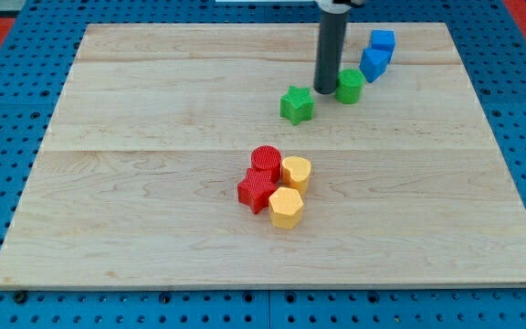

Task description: Place the green star below the green circle

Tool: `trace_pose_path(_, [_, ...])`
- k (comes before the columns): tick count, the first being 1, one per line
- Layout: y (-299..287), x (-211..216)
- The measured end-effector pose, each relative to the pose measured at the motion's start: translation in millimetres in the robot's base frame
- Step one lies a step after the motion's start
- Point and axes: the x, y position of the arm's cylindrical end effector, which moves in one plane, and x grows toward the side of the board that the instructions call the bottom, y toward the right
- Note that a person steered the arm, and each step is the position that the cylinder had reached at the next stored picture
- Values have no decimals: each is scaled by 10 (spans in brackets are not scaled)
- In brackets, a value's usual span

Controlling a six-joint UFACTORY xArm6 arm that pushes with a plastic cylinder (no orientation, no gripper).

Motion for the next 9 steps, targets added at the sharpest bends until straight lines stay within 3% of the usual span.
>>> trace_pose_path(2, [300, 0])
trace_pose_path(3, [126, -64])
trace_pose_path(4, [-414, -167])
trace_pose_path(6, [-982, -46])
trace_pose_path(9, [-1106, 237])
